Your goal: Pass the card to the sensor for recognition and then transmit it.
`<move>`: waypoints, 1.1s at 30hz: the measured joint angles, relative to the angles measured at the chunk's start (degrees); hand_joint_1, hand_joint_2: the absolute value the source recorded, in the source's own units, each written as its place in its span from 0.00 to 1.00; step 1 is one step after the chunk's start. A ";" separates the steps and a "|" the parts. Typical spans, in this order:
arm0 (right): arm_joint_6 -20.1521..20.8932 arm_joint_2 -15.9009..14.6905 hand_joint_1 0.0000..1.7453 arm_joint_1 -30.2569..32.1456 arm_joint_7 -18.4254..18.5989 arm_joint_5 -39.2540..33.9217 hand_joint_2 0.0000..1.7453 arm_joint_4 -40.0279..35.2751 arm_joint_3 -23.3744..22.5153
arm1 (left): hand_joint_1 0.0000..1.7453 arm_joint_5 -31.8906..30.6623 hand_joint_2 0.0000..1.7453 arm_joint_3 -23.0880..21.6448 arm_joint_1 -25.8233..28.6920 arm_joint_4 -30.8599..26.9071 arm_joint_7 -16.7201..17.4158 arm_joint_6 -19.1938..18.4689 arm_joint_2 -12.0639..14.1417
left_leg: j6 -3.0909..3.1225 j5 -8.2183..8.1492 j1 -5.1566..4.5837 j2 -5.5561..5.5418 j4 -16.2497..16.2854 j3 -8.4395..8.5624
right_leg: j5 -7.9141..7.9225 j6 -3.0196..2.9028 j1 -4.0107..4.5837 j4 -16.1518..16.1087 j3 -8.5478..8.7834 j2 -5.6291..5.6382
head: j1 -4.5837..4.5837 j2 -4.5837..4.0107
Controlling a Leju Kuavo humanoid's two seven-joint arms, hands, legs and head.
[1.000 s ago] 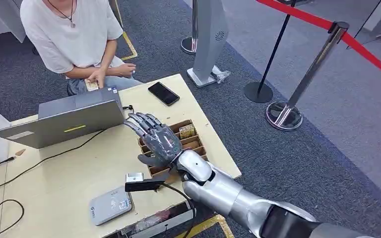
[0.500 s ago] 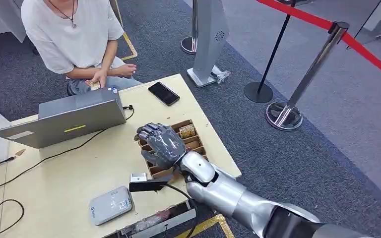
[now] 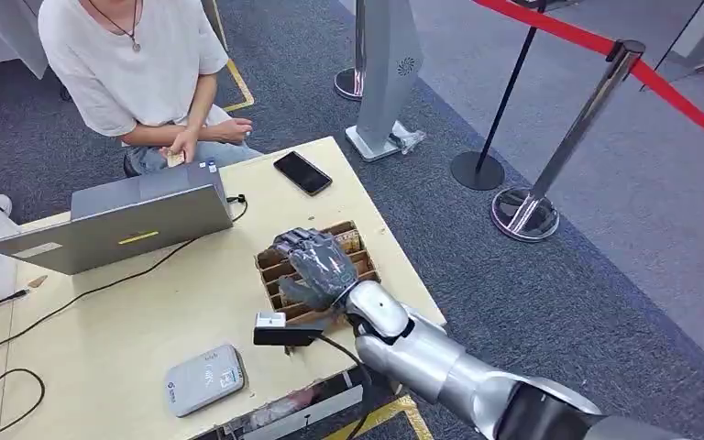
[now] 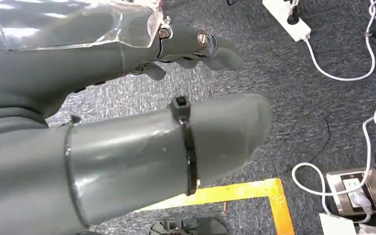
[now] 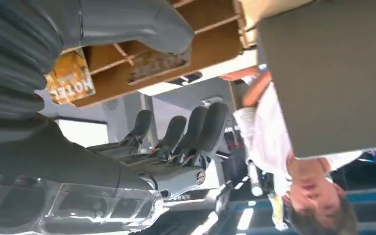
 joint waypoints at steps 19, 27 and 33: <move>0.26 -0.33 0.58 -0.07 0.83 1.05 1.00 3.08 -1.88 | 0.00 -0.07 0.00 -0.07 0.00 0.00 -0.09 0.09 0.02 | 0.01 -0.01 0.00 -0.01 0.00 -0.02 | 0.00 0.00 0.00 0.00 0.01 -0.01 | 0.00 0.00; 1.11 -0.09 0.40 -2.12 0.92 1.07 1.00 4.92 -2.47 | 0.00 -0.63 0.00 -0.28 -1.12 0.00 2.71 -4.07 0.85 | 0.01 0.00 0.01 -0.01 0.00 -0.02 | 0.00 0.00 0.00 0.01 0.01 -0.02 | -0.02 0.00; 1.03 0.11 0.34 -2.55 0.92 1.11 1.00 5.88 -2.62 | 0.00 -0.70 0.00 -1.03 -1.14 0.00 2.69 -4.09 1.11 | 0.01 0.00 0.00 -0.01 0.00 -0.02 | 0.00 0.00 0.00 0.01 0.01 -0.02 | 0.00 0.00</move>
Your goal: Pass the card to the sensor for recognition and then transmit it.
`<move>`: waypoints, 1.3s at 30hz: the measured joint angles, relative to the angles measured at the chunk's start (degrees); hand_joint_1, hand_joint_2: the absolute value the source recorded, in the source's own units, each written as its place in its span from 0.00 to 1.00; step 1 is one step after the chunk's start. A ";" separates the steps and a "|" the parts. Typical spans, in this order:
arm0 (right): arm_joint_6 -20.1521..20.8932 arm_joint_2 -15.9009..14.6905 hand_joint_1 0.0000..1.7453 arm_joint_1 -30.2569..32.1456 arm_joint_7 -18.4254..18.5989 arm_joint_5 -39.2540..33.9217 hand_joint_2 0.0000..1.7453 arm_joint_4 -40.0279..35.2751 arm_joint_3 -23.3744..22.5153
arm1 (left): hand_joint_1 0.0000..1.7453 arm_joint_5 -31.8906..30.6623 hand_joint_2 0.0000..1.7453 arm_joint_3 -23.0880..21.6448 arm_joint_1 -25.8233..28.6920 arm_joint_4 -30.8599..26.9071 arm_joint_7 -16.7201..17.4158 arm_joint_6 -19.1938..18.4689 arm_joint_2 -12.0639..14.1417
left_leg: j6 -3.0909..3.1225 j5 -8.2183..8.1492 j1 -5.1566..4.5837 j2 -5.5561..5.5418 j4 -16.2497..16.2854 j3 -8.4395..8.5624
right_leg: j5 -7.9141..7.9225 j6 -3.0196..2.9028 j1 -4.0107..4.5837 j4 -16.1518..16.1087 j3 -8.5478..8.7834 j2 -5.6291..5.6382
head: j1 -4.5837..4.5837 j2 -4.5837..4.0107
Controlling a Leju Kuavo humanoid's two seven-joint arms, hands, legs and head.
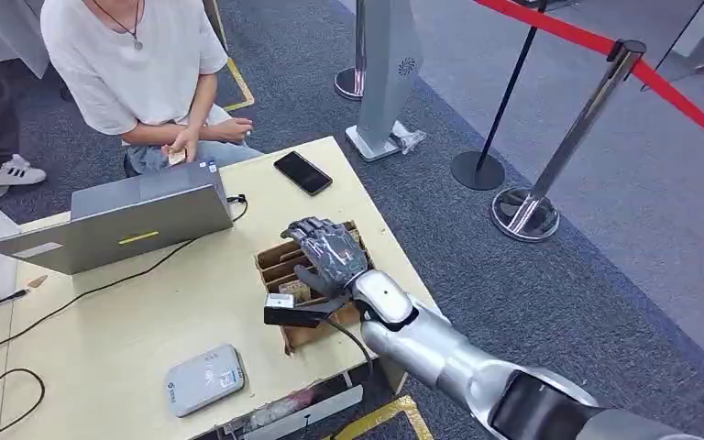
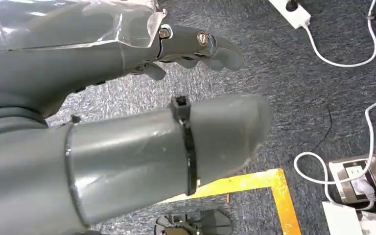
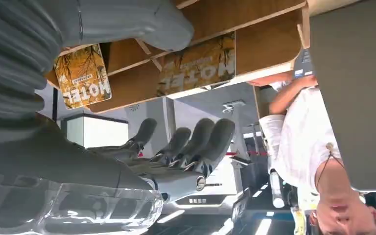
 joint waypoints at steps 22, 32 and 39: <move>-0.02 0.07 0.39 -0.28 0.50 -0.02 1.00 0.41 -0.48 | 0.00 -0.44 0.00 -0.50 -0.03 0.00 -0.22 -0.26 0.11 | 0.00 0.00 0.00 0.01 0.00 0.01 | 0.00 0.00 0.00 -0.01 -0.01 0.01 | 0.00 0.00; 0.00 0.07 0.48 -0.18 1.27 0.92 1.00 0.79 -0.85 | 0.00 -0.33 0.00 -0.59 -0.03 0.00 -0.83 -0.26 0.11 | 0.00 0.00 0.00 0.01 0.00 0.01 | 0.00 0.00 0.00 -0.01 -0.01 0.01 | 0.00 0.00; 0.09 0.07 0.91 -0.14 1.29 0.96 1.00 1.13 -1.20 | 0.00 -0.02 0.00 -0.59 -0.04 0.00 -1.03 -0.20 0.11 | 0.00 0.00 0.00 0.01 0.00 0.01 | 0.00 0.00 0.00 -0.01 -0.01 0.01 | -0.02 0.00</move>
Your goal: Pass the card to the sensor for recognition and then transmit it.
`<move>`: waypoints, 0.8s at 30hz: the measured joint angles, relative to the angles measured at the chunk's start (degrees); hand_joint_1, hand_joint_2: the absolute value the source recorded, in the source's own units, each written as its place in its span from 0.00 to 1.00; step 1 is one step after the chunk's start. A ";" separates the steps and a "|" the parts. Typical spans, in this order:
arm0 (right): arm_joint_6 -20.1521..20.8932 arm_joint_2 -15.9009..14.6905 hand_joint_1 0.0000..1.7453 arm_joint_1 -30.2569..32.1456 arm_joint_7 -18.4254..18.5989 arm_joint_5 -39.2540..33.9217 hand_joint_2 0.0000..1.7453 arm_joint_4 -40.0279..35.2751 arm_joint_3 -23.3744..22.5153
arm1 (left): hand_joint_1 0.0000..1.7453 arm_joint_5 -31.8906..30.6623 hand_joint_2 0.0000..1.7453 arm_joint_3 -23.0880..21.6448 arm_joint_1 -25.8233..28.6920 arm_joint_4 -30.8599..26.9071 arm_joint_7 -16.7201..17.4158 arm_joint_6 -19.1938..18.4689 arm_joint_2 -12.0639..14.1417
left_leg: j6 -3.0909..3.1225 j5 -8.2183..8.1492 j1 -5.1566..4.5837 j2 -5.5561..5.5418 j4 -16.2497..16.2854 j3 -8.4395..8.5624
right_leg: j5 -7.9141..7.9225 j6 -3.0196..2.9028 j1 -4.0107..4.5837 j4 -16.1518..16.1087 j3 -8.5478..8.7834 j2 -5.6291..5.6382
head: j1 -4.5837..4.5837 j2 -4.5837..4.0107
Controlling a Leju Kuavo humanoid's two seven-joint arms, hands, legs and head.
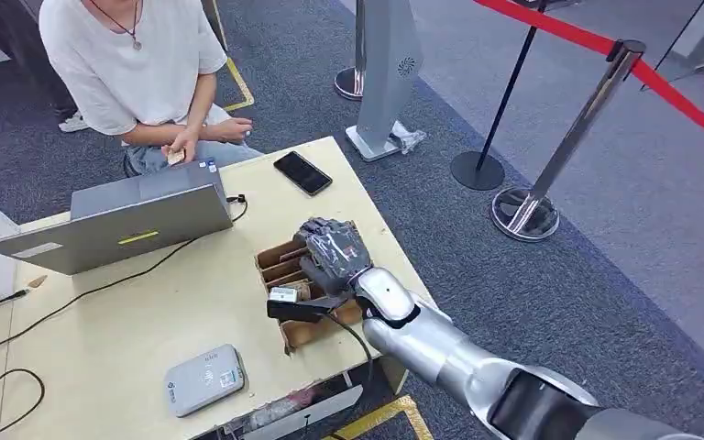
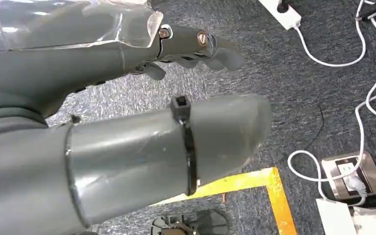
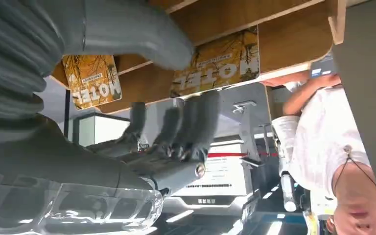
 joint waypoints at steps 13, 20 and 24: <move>0.09 0.00 1.00 0.55 0.15 0.09 1.00 0.15 -0.28 | 0.00 0.72 0.00 0.00 0.50 0.00 -3.74 3.85 -0.94 | 0.00 0.00 0.00 0.00 0.00 0.00 | 0.00 0.00 0.00 0.00 0.00 0.00 | 0.00 0.00; -0.33 0.00 1.00 0.83 -0.18 0.09 1.00 -0.22 -0.33 | 0.00 0.81 0.00 0.00 0.51 0.00 -3.98 3.96 -0.96 | 0.00 0.00 0.00 0.00 0.00 0.01 | 0.00 0.00 0.00 0.00 0.00 0.00 | 0.00 0.00; -1.07 -0.11 1.00 1.14 -0.57 0.07 1.00 -2.21 -0.44 | 0.00 1.03 0.00 0.00 0.51 0.00 -4.00 4.04 -0.96 | 0.00 0.00 0.00 0.01 0.00 0.01 | 0.00 0.00 0.00 0.00 0.00 0.00 | 0.00 0.00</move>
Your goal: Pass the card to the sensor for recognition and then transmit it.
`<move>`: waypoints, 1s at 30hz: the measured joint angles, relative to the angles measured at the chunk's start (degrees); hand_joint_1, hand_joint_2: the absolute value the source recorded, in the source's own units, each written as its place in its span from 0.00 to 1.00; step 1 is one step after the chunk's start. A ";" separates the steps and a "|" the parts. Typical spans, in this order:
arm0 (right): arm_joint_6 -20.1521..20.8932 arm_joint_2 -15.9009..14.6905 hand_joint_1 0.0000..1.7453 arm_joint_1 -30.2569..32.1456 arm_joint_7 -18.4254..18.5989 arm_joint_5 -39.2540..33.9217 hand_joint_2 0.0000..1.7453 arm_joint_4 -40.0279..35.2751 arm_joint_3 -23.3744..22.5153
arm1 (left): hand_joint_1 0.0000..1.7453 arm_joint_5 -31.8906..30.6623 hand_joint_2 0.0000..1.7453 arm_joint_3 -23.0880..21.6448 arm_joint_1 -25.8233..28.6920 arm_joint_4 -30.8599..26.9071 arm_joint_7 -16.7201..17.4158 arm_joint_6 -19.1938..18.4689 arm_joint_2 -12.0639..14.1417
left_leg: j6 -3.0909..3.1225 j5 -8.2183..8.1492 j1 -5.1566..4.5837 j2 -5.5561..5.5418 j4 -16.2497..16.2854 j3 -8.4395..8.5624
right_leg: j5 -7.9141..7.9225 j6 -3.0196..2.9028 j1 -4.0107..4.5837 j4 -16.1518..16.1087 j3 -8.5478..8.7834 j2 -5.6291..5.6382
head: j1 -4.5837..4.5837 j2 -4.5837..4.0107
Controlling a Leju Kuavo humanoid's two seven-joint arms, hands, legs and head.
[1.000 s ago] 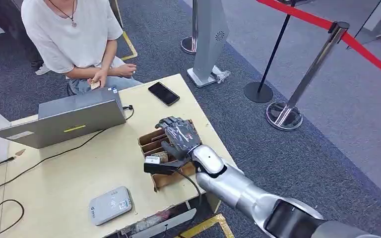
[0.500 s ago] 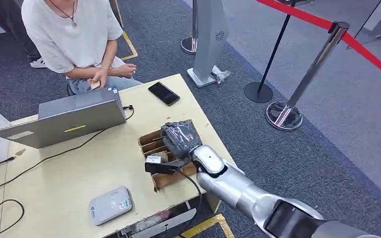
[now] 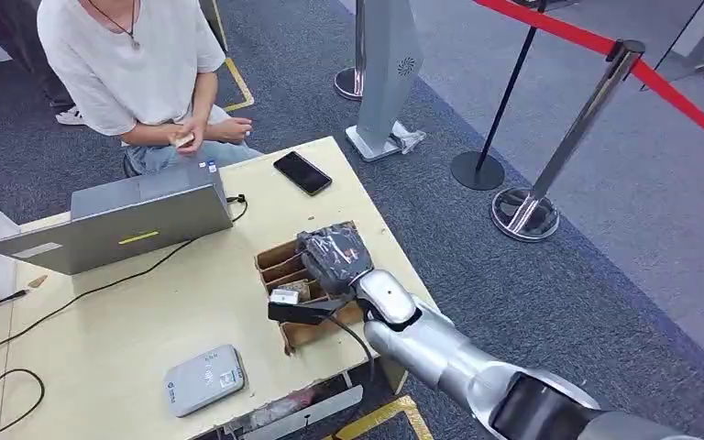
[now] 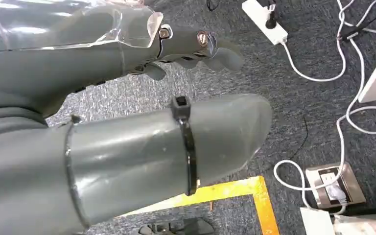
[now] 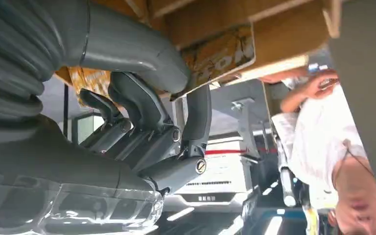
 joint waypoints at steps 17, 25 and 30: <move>-3.13 -2.01 1.00 -0.52 -2.71 -0.50 1.00 -18.67 -2.38 | 0.00 0.61 0.00 0.00 0.00 0.00 -0.72 0.44 -0.02 | 0.00 0.00 0.00 0.00 0.00 0.00 | 0.00 0.00 0.00 0.00 0.00 0.00 | 0.02 0.00; -4.59 -2.08 1.00 -3.90 -4.74 -2.29 1.00 -21.72 -2.56 | 0.00 0.63 0.00 0.00 -0.04 0.00 -0.72 0.85 -0.28 | 0.00 0.00 0.00 0.00 0.00 -0.02 | 0.00 0.00 0.00 0.01 0.01 0.00 | 0.00 0.00; -4.48 -0.30 1.00 -9.94 -4.85 -2.43 1.00 -19.49 -2.08 | 0.00 0.46 0.00 -0.04 -0.19 0.00 -0.72 1.01 -0.31 | -0.01 0.02 0.00 0.03 0.00 -0.02 | 0.02 -0.01 0.00 0.03 0.01 0.01 | 0.02 0.00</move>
